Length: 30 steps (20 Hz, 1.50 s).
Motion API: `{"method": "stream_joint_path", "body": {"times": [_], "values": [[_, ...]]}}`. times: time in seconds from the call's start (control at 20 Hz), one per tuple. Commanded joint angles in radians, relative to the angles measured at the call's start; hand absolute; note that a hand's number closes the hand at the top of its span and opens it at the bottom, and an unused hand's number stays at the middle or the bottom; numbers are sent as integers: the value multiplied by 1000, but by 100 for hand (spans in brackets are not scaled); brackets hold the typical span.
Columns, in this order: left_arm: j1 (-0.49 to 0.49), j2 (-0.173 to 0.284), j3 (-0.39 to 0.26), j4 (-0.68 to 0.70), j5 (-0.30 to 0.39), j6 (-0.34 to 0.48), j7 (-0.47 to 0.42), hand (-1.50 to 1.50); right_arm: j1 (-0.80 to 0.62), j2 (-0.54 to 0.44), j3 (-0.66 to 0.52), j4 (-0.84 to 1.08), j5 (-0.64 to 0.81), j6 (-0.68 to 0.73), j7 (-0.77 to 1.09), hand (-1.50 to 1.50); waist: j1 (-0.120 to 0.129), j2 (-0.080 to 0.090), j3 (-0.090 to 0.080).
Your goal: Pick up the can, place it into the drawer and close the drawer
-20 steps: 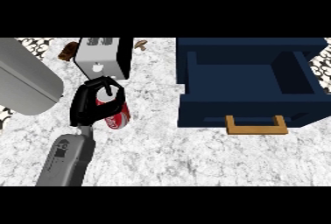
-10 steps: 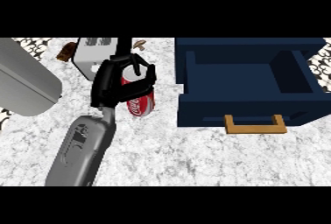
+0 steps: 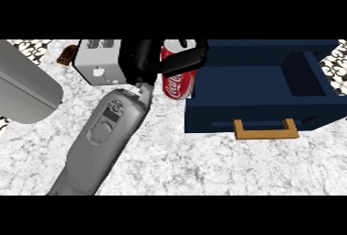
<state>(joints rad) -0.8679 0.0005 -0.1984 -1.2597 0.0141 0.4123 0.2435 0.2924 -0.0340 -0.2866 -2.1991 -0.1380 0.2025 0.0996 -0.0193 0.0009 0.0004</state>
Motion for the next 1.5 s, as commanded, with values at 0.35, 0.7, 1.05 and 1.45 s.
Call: {"method": "stream_joint_path", "body": {"times": [0.35,0.7,1.05,1.45], "values": [[-328,0,-39,271,86,116,43,150,-30,2,-4,18,2,-8,18,-150,-5,1,0],[-467,0,-104,450,189,164,4,150,-76,-29,-20,87,1,15,-2,-150,-19,5,1],[-589,0,-116,647,285,162,-63,150,-103,-3,46,7,46,-21,77,-150,-40,12,1],[-617,0,-167,776,372,154,-141,150,-120,-3,38,47,58,-25,43,-150,-54,17,2]]}}
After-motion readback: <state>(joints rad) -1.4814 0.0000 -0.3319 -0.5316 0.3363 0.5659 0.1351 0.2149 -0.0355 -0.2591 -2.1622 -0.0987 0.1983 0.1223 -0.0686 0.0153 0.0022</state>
